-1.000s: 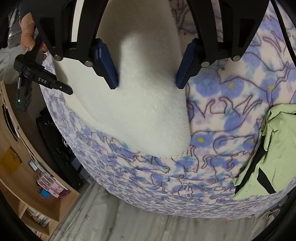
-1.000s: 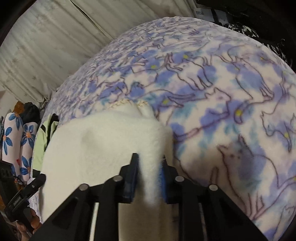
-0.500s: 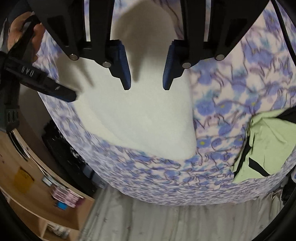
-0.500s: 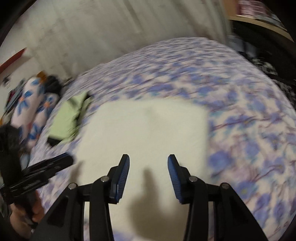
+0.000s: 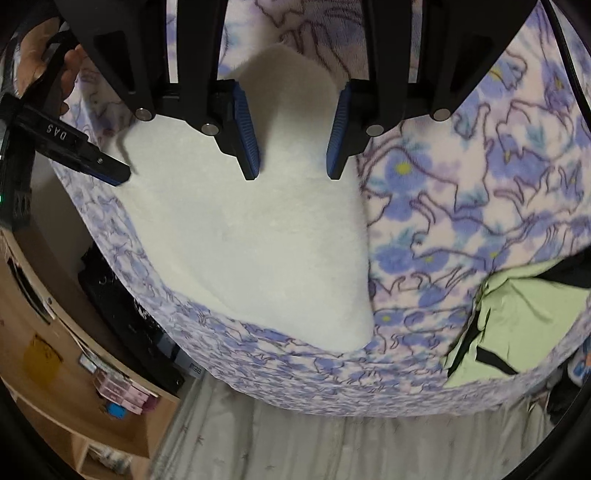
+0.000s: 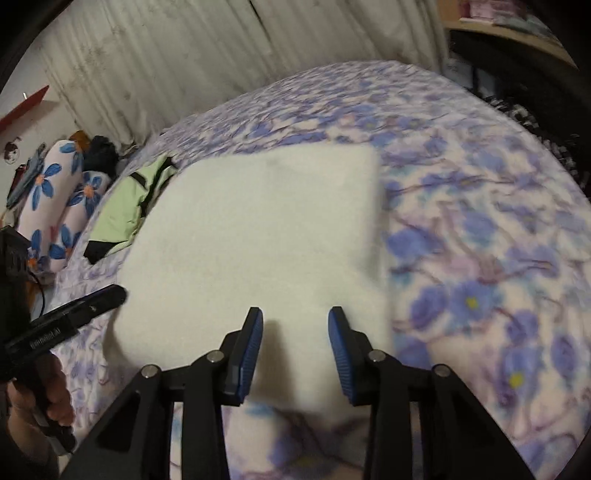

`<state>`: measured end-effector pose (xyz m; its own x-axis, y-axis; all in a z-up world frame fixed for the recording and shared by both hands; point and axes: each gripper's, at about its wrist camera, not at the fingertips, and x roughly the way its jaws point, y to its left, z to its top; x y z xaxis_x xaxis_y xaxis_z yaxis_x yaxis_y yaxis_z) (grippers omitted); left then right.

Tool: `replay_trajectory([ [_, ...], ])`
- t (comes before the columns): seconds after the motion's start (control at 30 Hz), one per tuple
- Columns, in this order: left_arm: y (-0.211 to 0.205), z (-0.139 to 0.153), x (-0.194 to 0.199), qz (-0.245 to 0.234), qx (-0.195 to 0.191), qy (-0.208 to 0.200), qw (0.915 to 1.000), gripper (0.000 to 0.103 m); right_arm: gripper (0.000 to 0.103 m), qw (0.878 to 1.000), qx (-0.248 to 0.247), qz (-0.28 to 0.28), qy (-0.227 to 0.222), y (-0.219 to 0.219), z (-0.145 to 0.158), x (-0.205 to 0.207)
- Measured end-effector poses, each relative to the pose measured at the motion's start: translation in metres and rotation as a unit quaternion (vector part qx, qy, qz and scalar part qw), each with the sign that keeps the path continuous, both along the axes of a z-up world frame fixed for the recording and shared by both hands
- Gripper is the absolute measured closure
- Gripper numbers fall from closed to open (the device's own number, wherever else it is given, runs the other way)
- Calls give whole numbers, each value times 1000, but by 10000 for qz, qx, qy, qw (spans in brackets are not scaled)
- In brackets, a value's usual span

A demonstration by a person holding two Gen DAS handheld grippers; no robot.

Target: Fold large clothes

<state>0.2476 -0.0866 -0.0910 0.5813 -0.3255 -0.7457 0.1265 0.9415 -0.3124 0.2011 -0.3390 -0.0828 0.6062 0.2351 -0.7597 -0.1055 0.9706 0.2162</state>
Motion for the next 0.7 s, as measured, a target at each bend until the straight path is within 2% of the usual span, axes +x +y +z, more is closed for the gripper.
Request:
replay_trajectory([
  [0.17,0,0,-3,103,-38,23,9999,67,66,9999,-106,-67,38,2,-1,-6],
  [0.57,7,11,-27,240,67,131,9996,66,65,9993,13,-310,218,6,10,-21],
  [0.7,9,18,-39,265,98,180,9994,61,64,9992,8,-295,259,10,14,-31],
])
